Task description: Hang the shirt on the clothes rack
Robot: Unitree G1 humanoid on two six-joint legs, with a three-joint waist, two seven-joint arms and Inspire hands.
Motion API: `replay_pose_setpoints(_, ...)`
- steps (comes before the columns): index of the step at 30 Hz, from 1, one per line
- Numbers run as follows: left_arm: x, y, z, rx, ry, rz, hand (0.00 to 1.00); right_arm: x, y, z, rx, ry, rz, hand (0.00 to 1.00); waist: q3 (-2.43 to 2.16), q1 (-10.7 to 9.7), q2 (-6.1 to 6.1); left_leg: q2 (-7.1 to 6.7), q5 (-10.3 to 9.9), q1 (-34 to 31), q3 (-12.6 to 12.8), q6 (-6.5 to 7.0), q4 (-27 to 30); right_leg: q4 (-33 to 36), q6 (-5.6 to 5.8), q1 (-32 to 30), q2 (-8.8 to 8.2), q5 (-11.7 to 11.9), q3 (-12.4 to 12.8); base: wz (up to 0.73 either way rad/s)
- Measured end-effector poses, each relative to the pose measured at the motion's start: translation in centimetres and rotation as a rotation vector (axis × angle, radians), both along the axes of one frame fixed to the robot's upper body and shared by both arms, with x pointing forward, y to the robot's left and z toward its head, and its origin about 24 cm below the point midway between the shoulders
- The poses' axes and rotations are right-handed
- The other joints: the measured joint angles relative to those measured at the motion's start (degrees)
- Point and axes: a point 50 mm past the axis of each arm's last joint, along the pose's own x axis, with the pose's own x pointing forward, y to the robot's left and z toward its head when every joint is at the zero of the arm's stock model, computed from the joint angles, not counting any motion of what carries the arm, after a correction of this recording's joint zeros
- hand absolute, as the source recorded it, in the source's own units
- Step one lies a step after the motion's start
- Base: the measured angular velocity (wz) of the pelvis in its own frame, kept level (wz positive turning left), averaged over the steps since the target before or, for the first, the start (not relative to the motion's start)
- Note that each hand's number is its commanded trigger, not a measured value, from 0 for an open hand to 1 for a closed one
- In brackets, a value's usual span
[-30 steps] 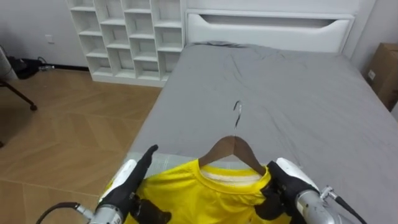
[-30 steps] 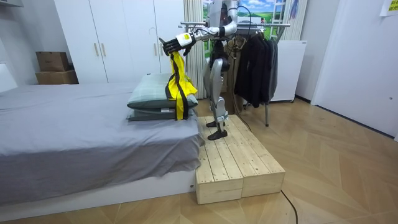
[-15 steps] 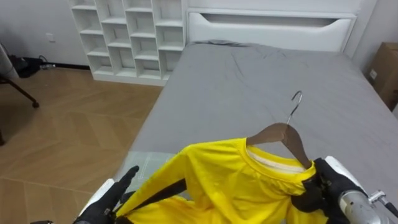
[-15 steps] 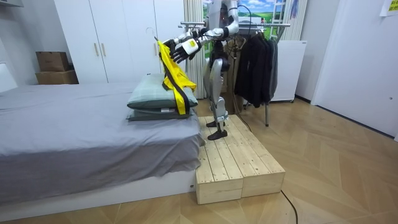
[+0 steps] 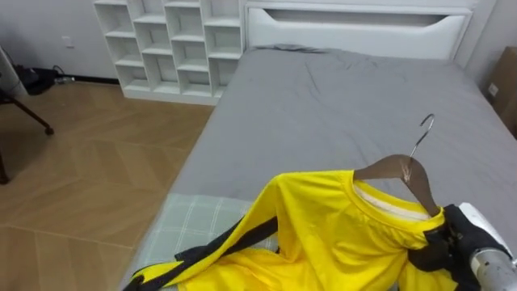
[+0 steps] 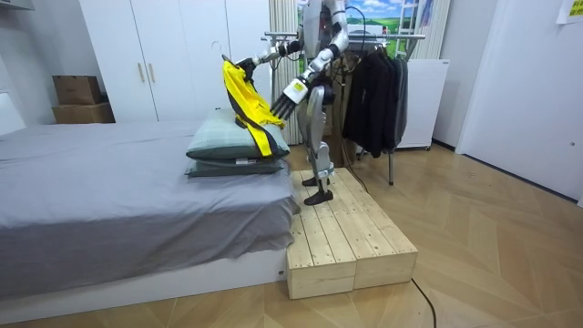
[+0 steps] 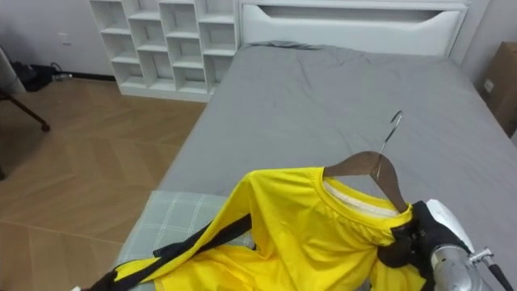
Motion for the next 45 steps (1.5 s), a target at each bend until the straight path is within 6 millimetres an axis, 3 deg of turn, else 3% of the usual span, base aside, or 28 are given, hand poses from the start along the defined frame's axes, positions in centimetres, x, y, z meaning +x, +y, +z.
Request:
replay_pose_setpoints(1, -0.6, 0.2, -0.5, -0.013, 0.024, 0.022, 0.0, 0.1, 0.0, 0.2, -0.004, -0.008, 0.002, 1.0, 0.0, 0.02, 0.0, 0.03, 0.0, -0.02, 0.24, 0.0, -0.05, 0.05, 0.0, -0.18, 0.0, 0.0, 0.21, -0.16)
replay_pose_setpoints(4, -4.9, 1.0, -3.3, -0.065, 0.19, 0.166, 0.0, 0.3, 0.1, 1.0, -0.03, -0.034, 0.012, 1.0, -0.23, -0.13, -0.11, 0.08, -0.02, 0.4, 0.92, -0.02, -0.09, 0.07, -0.01, -0.01, 0.01, 0.01, 0.57, -0.08)
replay_pose_setpoints(6, -9.1, 1.7, -4.8, -0.095, 0.308, 0.325, 0.0, -0.2, 0.4, 1.8, -0.077, -0.066, 0.032, 1.0, -0.58, 0.0, -0.66, 0.1, -0.06, 0.66, 0.97, -0.09, -0.55, 0.02, 0.0, -0.03, 0.04, 0.01, 0.42, 0.0)
replay_pose_setpoints(9, -14.1, 1.7, -5.9, -0.094, 0.461, 0.429, 0.0, -0.8, 0.6, 2.7, -0.092, -0.112, 0.048, 1.0, -0.72, 0.26, -1.17, 0.29, -0.17, 1.22, 1.35, -0.21, -0.74, -0.01, 0.0, 0.17, 0.04, 0.01, 0.67, -0.1)
replay_pose_setpoints(12, -17.6, 1.2, -6.4, -0.091, 0.594, 0.476, 0.0, -1.4, 0.9, 3.6, -0.111, -0.152, 0.063, 1.0, -0.59, 0.82, -1.39, 0.68, -0.35, 1.84, 1.57, -0.31, -0.65, 0.15, -0.02, 0.63, 0.15, 0.03, 1.23, -0.08)
replay_pose_setpoints(15, -19.7, 0.8, -6.6, -0.089, 0.673, 0.494, 0.0, -2.0, 1.4, 4.3, -0.108, -0.201, 0.076, 1.0, -0.18, 0.85, -1.92, 1.06, -0.72, 2.1, 1.6, -0.47, 0.12, 0.67, -0.22, 0.97, 0.3, -0.14, 1.31, -0.01)
replay_pose_setpoints(17, -20.1, 0.7, -6.6, -0.077, 0.691, 0.501, 0.0, -2.1, 1.4, 4.6, -0.118, -0.222, 0.072, 1.0, 0.16, 0.86, -2.43, 1.25, -1.65, 1.76, 1.9, -0.56, 2.06, 1.13, -0.64, 1.04, 0.41, -1.08, 1.58, -0.04)
replay_pose_setpoints(20, -20.0, 0.7, -6.6, -0.052, 0.701, 0.495, 0.0, -3.1, 1.7, 4.7, -0.155, -0.245, 0.07, 1.0, 0.13, 0.83, -2.72, 2.68, -3.31, 0.67, 2.24, -0.91, 5.6, 1.75, -1.02, 1.19, 1.22, -2.05, 1.93, -0.07)
replay_pose_setpoints(25, -17.9, 1.0, -6.7, 0.001, 0.671, 0.411, 0.0, -4.6, 1.8, 4.6, -0.181, -0.263, 0.077, 1.0, 0.04, 0.08, -2.38, 5.18, -6.04, -1.03, 3.14, -1.84, 11.15, 4.73, -2.07, 0.29, 2.49, -3.38, 2.66, -0.11)
replay_pose_setpoints(31, -16.7, 0.8, -6.8, 0.045, 0.652, 0.36, 0.0, -5.9, 1.8, 4.0, -0.178, -0.274, 0.074, 1.0, -0.33, -1.48, -2.59, 6.68, -6.55, 0.85, 5.98, -2.93, 11.34, 6.47, -3.01, -0.54, 3.72, -3.79, 7.27, -0.35)
replay_pose_setpoints(33, -16.5, 0.5, -6.9, 0.055, 0.652, 0.346, 0.0, -5.9, 1.9, 3.9, -0.175, -0.276, 0.074, 1.0, -0.36, -0.88, -2.38, 6.74, -6.58, 1.21, 6.3, -3.4, 10.24, 8.34, -3.4, -3.29, 4.49, -3.61, 11.21, -0.94)
replay_pose_setpoints(34, -16.4, 0.4, -7.0, 0.057, 0.652, 0.341, 0.0, -5.9, 1.9, 3.9, -0.171, -0.276, 0.072, 1.0, -0.59, -0.62, -1.86, 6.62, -6.5, 1.48, 6.18, -3.52, 9.67, 8.76, -3.57, -4.05, 4.74, -3.52, 12.51, -1.18)
replay_pose_setpoints(36, -16.8, 0.1, -7.0, 0.062, 0.662, 0.337, 0.0, -6.0, 2.3, 3.6, -0.154, -0.275, 0.07, 1.0, -0.23, 0.02, -1.95, 5.84, -6.21, 3.09, 3.99, -3.94, 7.81, 10.22, -3.91, -6.17, 5.95, -3.1, 18.3, -1.32)
replay_pose_setpoints(37, -16.9, 0.1, -7.1, 0.062, 0.666, 0.335, 0.0, -6.0, 2.4, 3.5, -0.152, -0.273, 0.071, 1.0, -0.28, -0.11, -1.85, 5.71, -6.21, 3.5, 3.62, -3.94, 7.4, 10.19, -3.94, -6.35, 6.32, -2.91, 19.57, -1.22)
replay_pose_setpoints(39, -16.6, 0.2, -7.0, 0.067, 0.659, 0.326, 0.0, -6.0, 2.5, 3.5, -0.149, -0.273, 0.073, 1.0, -0.32, -1.32, -1.91, 4.93, -6.15, 4.47, 1.48, -4.04, 6.3, 10.99, -3.67, -7.75, 7.42, -2.67, 24.44, -1.07)
replay_pose_setpoints(42, -15.4, 0.3, -7.0, 0.065, 0.617, 0.323, 0.0, -6.0, 2.7, 3.4, -0.139, -0.276, 0.07, 1.0, -0.47, -2.88, -1.72, 4.65, -6.16, 5.83, 1.49, -4.02, 4.45, 11.68, -3.11, -9.73, 9.02, -1.85, 29.38, -1.08)
replay_pose_setpoints(43, -14.9, 0.4, -6.9, 0.064, 0.602, 0.324, 0.0, -6.0, 2.7, 3.4, -0.137, -0.276, 0.068, 1.0, -0.53, -3.23, -1.73, 4.49, -6.17, 5.84, 1.43, -4.02, 4.24, 11.97, -3.0, -10.27, 9.05, -1.78, 29.88, -0.8)
replay_pose_setpoints(45, -13.1, 0.4, -6.8, 0.059, 0.542, 0.317, 0.0, -6.0, 2.9, 3.3, -0.129, -0.279, 0.064, 1.0, -0.25, -4.86, -2.25, 4.05, -6.29, 6.04, 2.5, -3.81, 3.22, 11.95, -2.11, -11.75, 9.67, -1.02, 33.13, -0.74)
